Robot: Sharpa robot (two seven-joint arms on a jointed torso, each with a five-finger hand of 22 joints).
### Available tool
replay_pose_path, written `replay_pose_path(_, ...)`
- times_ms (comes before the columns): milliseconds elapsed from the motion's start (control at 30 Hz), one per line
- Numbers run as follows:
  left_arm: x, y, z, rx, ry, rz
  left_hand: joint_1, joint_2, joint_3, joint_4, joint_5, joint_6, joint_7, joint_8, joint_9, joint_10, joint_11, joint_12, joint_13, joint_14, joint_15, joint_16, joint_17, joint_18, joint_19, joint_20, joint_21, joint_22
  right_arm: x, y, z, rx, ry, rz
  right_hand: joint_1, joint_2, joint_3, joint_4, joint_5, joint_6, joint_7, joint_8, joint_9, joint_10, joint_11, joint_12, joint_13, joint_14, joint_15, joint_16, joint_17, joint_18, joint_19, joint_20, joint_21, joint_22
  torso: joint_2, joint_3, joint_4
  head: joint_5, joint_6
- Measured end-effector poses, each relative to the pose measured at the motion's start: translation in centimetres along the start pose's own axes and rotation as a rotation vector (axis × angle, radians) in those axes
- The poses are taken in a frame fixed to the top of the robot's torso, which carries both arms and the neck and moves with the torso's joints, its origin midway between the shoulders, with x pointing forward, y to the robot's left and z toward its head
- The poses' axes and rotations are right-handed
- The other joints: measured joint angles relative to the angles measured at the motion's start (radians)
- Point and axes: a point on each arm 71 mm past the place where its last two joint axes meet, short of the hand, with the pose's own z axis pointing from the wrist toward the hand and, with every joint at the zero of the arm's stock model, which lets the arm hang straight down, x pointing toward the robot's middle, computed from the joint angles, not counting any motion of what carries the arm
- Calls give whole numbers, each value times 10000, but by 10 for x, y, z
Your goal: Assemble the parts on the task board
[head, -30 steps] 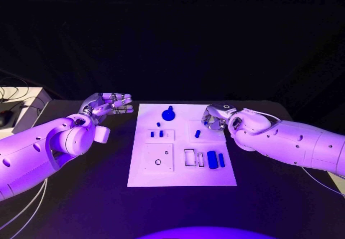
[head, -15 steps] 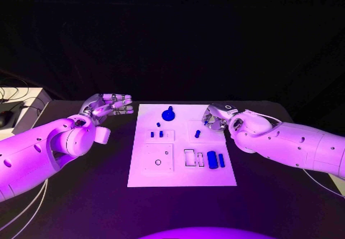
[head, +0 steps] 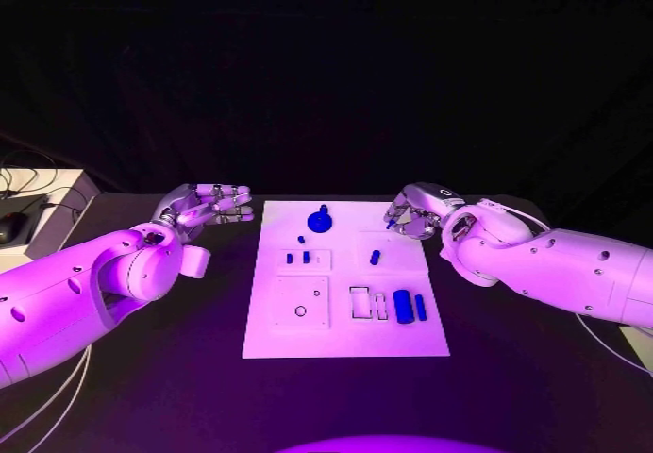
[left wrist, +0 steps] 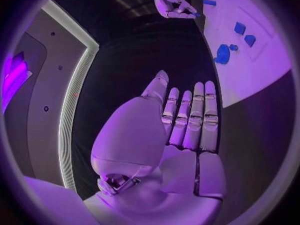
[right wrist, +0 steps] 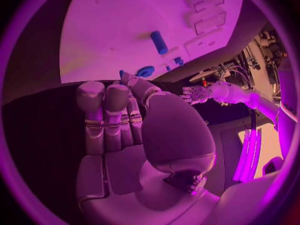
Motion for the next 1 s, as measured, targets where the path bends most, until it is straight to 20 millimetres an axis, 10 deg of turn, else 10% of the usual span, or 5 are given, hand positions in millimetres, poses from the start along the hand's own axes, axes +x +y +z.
replay_pose_path(1000,21,-3,-6,308,403,-173,-58,-59,368,-99,0,1,-1,0,0,205,-18,50,0,-480,52,414,-134,-1,-145,69,48,-95,64,122,-21,-2907,1088,1151,-52,52,-71,-125,122,-1,-1,0,-6,0,0,-22,0,3,3,-1,-66,26,4,2,-68,5,9,-31,12,612,-203)
